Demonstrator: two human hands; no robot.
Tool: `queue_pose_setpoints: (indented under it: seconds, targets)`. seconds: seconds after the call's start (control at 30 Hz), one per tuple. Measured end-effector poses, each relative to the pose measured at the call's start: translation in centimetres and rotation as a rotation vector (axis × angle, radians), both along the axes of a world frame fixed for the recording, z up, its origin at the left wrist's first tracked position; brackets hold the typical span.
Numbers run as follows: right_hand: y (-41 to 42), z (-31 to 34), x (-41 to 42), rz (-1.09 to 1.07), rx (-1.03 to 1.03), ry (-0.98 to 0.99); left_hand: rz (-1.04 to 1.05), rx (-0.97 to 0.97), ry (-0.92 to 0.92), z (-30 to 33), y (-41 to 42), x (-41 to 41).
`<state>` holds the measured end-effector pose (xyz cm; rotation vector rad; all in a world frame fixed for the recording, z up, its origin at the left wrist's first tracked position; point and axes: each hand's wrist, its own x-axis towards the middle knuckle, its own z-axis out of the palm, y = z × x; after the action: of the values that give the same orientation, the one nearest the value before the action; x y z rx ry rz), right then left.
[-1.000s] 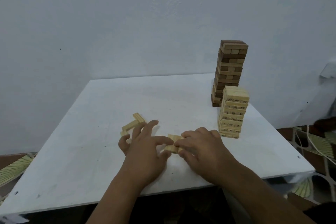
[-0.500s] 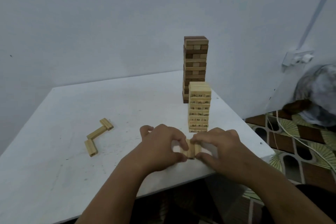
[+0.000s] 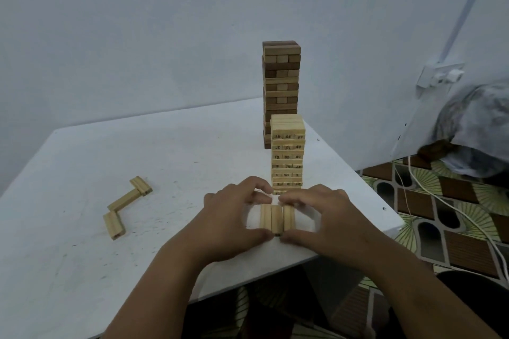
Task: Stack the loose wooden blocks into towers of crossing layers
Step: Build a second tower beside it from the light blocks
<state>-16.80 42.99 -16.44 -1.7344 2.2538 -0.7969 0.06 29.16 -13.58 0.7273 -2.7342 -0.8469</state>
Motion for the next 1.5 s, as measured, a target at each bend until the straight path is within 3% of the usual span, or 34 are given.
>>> queue_pose_setpoints:
  seconds: [0.5,0.77,1.0,1.5]
  targets:
    - [0.0,1.6,0.5,0.061,-0.186,-0.102,-0.012,0.058,0.132,0.3,0.4,0.2]
    - [0.2,8.2,-0.4,-0.017,-0.235,-0.014,-0.05,-0.024,0.309,5.7,0.4,0.1]
    - [-2.2,13.4,-2.6,-0.016,-0.307,-0.064,-0.084,-0.114,0.359,9.4,-1.6,-2.9]
    - [-6.5,13.7,-7.3,-0.038,-0.124,-0.141,-0.033,-0.032,0.213,10.0,-5.3,-7.7]
